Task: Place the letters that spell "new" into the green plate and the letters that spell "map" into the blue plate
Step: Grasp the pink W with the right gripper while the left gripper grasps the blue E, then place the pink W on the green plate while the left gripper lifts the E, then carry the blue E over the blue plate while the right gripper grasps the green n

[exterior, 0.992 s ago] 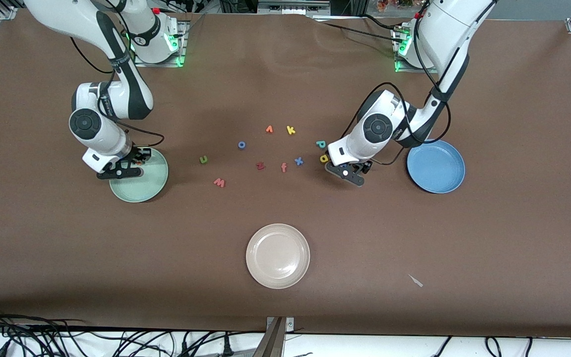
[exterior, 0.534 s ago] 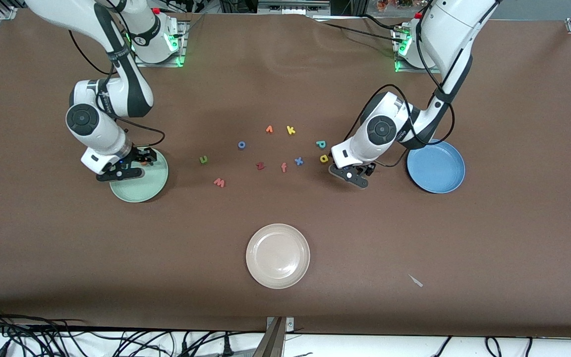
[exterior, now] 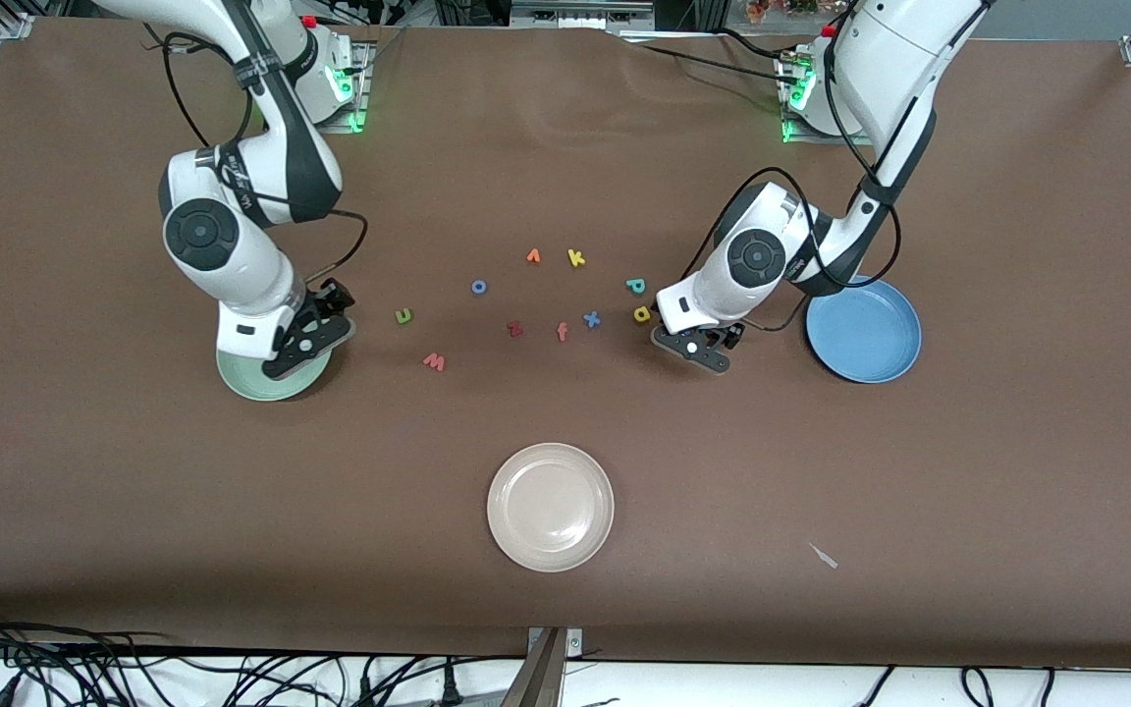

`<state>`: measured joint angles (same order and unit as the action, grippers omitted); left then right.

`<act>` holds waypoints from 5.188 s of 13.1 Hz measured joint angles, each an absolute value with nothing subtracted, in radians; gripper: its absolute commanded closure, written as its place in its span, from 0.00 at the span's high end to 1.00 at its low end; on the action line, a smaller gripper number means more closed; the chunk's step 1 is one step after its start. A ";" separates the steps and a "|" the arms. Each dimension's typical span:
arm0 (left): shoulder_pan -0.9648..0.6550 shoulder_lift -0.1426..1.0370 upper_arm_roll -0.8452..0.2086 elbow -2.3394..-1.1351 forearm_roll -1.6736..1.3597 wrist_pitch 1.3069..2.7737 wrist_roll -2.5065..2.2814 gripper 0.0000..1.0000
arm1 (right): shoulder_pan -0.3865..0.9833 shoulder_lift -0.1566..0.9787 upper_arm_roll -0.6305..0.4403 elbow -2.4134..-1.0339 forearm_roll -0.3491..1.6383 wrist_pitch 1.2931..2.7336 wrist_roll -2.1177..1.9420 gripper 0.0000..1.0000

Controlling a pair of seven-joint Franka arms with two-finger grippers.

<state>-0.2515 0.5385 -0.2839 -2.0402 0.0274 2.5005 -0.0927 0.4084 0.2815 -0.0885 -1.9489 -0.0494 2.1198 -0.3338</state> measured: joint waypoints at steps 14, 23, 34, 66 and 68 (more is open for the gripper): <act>-0.253 0.572 -0.288 -2.034 0.027 2.536 -0.096 0.91 | 0.475 0.565 -0.029 -1.779 -0.050 2.281 -0.499 1.00; -0.254 0.572 -0.288 -2.031 0.028 2.539 -0.111 0.79 | 0.476 0.594 -0.002 -1.896 -0.050 2.469 -0.501 0.61; -0.257 0.571 -0.288 -2.028 0.029 2.539 -0.141 0.60 | 0.478 0.610 0.012 -1.895 -0.050 2.506 -0.501 0.04; -0.263 0.512 -0.289 -1.957 0.029 2.304 -0.208 0.24 | 0.434 0.300 -0.235 -2.137 -0.027 2.323 -0.171 0.89; -0.245 0.461 -0.288 -1.941 0.030 2.209 -0.203 0.25 | 0.437 0.296 -0.159 -2.104 -0.026 2.275 -0.031 0.88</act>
<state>-0.2453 0.4613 -0.2878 -1.9412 0.0303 2.2088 -0.2031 0.4368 0.2961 -0.1585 -2.1042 -0.0264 2.2749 -0.0306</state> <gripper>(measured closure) 0.696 0.106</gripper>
